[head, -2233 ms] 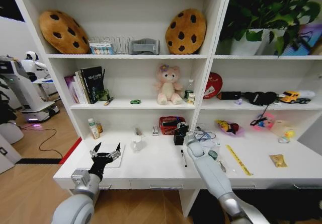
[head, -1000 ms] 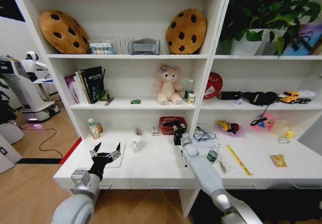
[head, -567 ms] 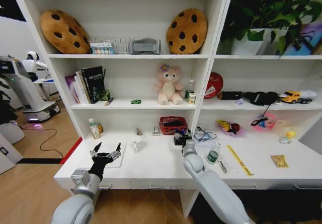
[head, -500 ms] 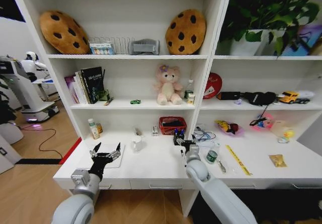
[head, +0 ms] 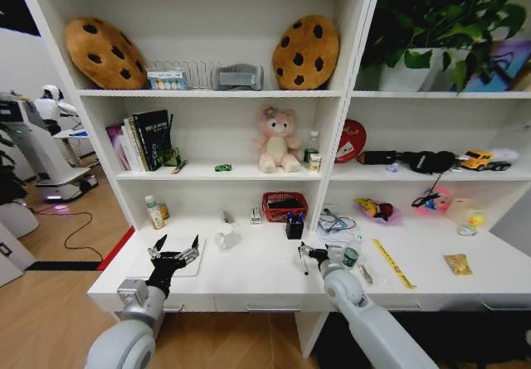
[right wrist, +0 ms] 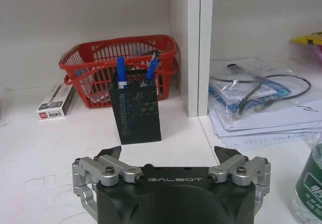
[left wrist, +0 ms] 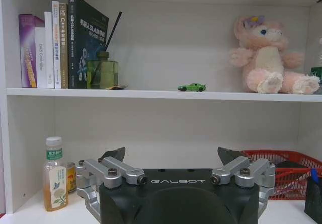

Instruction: Organize the objects on the table.

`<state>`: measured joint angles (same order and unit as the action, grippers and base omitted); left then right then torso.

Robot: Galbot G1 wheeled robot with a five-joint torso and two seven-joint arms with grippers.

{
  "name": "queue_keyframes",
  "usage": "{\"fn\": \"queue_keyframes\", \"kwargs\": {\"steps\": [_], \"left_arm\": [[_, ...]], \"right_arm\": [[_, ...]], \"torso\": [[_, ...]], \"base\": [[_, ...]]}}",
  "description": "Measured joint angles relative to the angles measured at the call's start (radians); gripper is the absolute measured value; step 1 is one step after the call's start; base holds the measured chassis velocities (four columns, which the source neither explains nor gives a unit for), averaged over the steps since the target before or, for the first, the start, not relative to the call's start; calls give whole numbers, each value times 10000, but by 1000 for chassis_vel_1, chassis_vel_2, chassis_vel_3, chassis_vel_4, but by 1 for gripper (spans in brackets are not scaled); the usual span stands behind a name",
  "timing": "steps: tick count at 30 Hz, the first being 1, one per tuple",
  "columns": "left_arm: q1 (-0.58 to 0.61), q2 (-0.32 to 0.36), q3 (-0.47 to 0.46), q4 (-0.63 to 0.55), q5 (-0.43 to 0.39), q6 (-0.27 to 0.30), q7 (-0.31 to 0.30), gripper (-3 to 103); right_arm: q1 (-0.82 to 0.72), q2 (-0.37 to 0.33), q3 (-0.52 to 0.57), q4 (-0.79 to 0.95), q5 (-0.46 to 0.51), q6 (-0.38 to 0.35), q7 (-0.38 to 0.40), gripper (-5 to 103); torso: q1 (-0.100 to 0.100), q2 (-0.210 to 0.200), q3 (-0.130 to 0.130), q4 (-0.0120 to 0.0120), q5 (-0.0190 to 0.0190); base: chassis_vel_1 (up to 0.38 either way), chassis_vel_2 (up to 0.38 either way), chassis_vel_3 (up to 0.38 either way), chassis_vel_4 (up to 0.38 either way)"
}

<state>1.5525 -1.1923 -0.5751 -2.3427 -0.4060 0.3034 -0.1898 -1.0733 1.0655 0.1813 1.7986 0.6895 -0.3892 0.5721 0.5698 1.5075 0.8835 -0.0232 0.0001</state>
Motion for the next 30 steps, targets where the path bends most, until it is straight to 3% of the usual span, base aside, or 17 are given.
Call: {"fn": "queue_keyframes", "kwargs": {"steps": [2, 3, 6, 10, 14, 22, 30], "left_arm": [[0, 0, 0, 0, 0, 0, 0, 100], [0, 0, 0, 0, 0, 0, 0, 100], [0, 0, 0, 0, 0, -1, 0, 100], [0, 0, 0, -1, 0, -2, 1, 100], [0, 0, 0, 0, 0, -2, 2, 100], [0, 0, 0, 0, 0, -2, 2, 100], [-1, 0, 0, 0, 0, -2, 2, 100]], "right_arm": [[117, 19, 41, -76, 337, -202, -90, 100], [444, 67, 56, -310, 998, -692, -215, 100], [812, 148, -47, -596, 1524, -1276, -234, 95], [1256, 405, -237, -1265, 1725, -1758, -141, 87], [1511, 519, -265, -1772, 1644, -1906, -263, 85], [1797, 606, -422, -2138, 1581, -1991, -359, 67], [1831, 671, -526, -2197, 1650, -2030, -356, 59]], "torso": [[0, 0, 0, 0, -2], [1, -1, 1, 3, 0], [2, -2, 1, 2, -2], [2, -2, 1, 1, -1], [2, -3, 1, 0, -1], [2, -2, 1, 0, -1], [2, -2, 1, 0, -1]], "base": [[0, 0, 0, 0], [0, 0, 0, 0], [0, 0, 0, 0], [0, 0, 0, 0], [0, 0, 0, 0], [0, 0, 0, 0], [0, 0, 0, 0]]}}
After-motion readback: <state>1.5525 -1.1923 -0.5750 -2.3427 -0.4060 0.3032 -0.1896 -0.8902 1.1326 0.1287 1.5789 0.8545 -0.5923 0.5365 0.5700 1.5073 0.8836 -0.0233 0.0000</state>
